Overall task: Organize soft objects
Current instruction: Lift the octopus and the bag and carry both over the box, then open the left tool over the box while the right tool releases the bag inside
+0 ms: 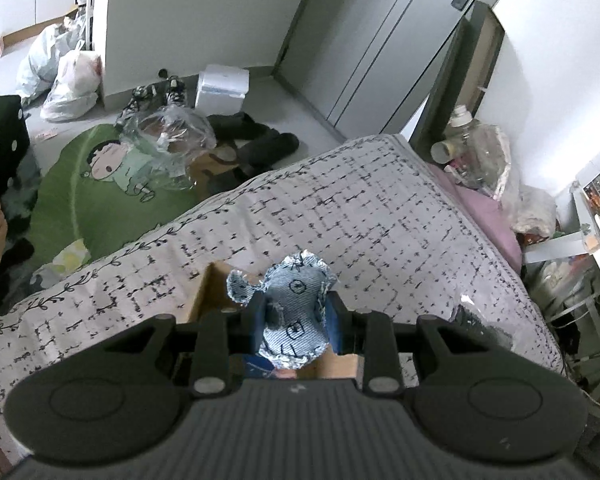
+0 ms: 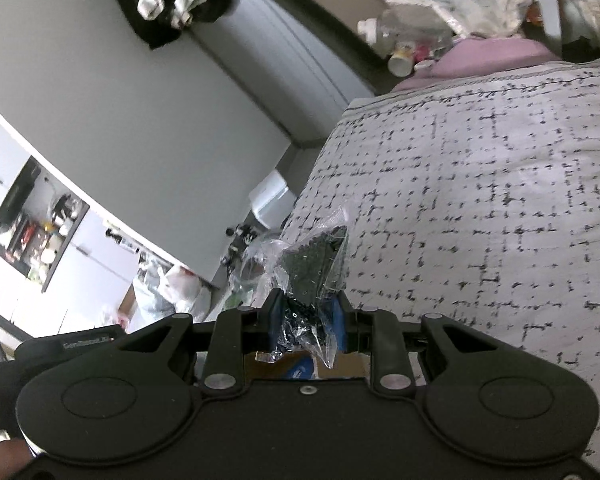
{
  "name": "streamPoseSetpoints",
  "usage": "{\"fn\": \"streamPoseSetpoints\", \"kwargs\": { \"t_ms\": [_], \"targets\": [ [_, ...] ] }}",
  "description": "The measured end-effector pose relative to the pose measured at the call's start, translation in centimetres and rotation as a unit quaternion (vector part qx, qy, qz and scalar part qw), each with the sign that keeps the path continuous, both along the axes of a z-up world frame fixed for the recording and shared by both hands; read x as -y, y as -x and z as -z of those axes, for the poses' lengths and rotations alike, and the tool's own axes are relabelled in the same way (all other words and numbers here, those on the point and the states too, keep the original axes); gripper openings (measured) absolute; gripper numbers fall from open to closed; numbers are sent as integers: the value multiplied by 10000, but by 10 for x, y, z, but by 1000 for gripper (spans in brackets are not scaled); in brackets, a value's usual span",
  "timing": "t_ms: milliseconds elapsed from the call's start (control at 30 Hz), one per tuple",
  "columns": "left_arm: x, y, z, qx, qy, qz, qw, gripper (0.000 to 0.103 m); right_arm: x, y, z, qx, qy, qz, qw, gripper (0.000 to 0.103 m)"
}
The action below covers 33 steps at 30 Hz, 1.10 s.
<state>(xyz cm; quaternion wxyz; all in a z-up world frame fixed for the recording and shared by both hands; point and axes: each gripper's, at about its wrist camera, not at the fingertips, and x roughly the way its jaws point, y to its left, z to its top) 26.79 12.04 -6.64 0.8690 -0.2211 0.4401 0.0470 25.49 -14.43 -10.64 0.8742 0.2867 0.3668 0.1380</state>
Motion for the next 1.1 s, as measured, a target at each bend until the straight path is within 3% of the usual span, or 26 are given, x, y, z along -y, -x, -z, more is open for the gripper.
{"fn": "streamPoseSetpoints", "kwargs": {
  "t_ms": [300, 467, 767, 867, 900, 933, 1033, 1100],
  "targets": [
    [-16, -2, 20, -385, -18, -114, 9992, 32, -30, -5, 0, -136, 119, -351, 9992, 26],
    [-25, -6, 25, -581, 171, -261, 9978, 46, -44, -5, -1, -183, 163, -558, 9981, 26],
    [-37, -2, 12, -429, 145, -496, 9977, 51, -67, -5, 1, -227, 216, -853, 9959, 26],
    [-37, 0, 8, -401, 82, -485, 9980, 52, -76, -6, 3, -253, 164, -1147, 9929, 32],
    [-36, 1, 7, -403, 56, -446, 9982, 52, -78, -7, 4, -290, 188, -1181, 9924, 40],
    [-36, 2, 5, -414, 12, -404, 9983, 57, -77, -7, 5, -338, 244, -1120, 9928, 51],
    [-31, 10, 3, -430, -190, -427, 9980, 75, -63, -2, 0, -231, 288, -895, 9953, 60],
    [-29, 13, 3, -423, -240, -326, 9983, 77, -52, 3, -4, -188, 256, -805, 9962, 65]
  ]
}}
